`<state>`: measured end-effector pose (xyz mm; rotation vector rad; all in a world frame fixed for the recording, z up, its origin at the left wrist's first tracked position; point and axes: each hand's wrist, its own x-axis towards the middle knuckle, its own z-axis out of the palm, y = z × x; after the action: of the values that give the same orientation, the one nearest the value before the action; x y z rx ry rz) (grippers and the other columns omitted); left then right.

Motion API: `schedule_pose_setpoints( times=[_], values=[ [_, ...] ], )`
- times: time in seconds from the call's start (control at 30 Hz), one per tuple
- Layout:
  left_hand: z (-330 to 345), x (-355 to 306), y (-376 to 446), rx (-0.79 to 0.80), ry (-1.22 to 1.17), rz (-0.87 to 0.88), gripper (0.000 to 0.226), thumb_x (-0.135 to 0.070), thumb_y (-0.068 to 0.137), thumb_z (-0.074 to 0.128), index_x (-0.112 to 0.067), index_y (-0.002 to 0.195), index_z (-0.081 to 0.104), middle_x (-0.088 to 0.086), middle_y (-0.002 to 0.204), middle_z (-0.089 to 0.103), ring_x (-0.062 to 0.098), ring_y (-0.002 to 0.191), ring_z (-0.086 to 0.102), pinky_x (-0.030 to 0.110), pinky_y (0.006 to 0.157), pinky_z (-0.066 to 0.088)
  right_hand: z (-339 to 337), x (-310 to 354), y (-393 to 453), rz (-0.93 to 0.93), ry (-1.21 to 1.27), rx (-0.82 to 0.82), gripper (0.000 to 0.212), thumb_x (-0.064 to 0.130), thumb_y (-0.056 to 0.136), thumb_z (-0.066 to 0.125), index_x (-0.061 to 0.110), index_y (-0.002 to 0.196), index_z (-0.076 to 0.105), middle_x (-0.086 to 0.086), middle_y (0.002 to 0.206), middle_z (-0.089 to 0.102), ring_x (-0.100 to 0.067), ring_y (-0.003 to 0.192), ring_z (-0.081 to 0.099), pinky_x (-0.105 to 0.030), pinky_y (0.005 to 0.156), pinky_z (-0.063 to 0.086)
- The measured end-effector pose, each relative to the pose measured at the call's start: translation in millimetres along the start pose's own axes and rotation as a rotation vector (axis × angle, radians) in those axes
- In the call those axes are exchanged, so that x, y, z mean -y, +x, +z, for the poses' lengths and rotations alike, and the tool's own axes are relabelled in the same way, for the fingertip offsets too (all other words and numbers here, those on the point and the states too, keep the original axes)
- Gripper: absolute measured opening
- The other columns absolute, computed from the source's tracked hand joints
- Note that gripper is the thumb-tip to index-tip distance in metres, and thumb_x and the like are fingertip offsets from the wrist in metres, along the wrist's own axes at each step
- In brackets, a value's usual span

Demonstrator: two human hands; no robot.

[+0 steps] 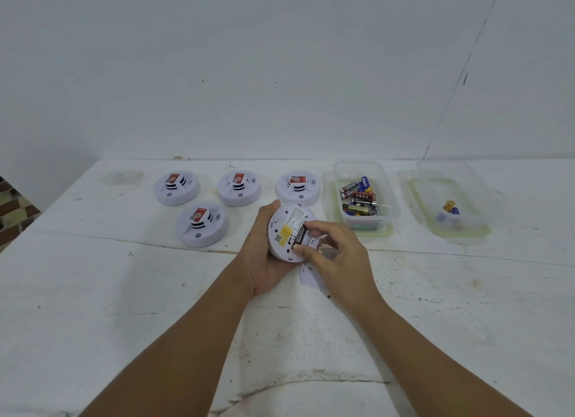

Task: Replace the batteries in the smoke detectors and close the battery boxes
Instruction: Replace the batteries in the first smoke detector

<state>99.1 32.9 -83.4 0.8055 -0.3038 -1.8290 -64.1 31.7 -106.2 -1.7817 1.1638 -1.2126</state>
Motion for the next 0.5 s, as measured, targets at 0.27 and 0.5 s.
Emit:
schedule_pose_setpoints(
  times=[0.27, 0.5],
  values=[
    [2, -5, -5, -0.008, 0.096, -0.036, 0.051, -0.049, 0.085, 0.065, -0.006, 0.11, 0.077, 0.02, 0.121, 0.067, 0.034, 0.113, 0.064, 0.043, 0.094, 0.054, 2, -2, 12, 0.316, 0.364, 0.082, 0.045, 0.017, 0.059, 0.099, 0.017, 0.082, 0.061, 0.006, 0.057, 0.035, -0.015, 0.053, 0.03, -0.039, 0.062, 0.036],
    [1, -6, -4, -0.045, 0.033, -0.031, 0.06, -0.053, 0.089, 0.063, -0.005, 0.122, 0.069, 0.021, 0.119, 0.067, 0.033, 0.11, 0.063, 0.041, 0.091, 0.055, 4, 6, 4, 0.245, 0.236, 0.085, 0.017, 0.025, 0.077, 0.092, 0.022, 0.077, 0.075, -0.001, 0.056, 0.039, -0.018, 0.055, 0.034, -0.033, 0.06, 0.033]
  ],
)
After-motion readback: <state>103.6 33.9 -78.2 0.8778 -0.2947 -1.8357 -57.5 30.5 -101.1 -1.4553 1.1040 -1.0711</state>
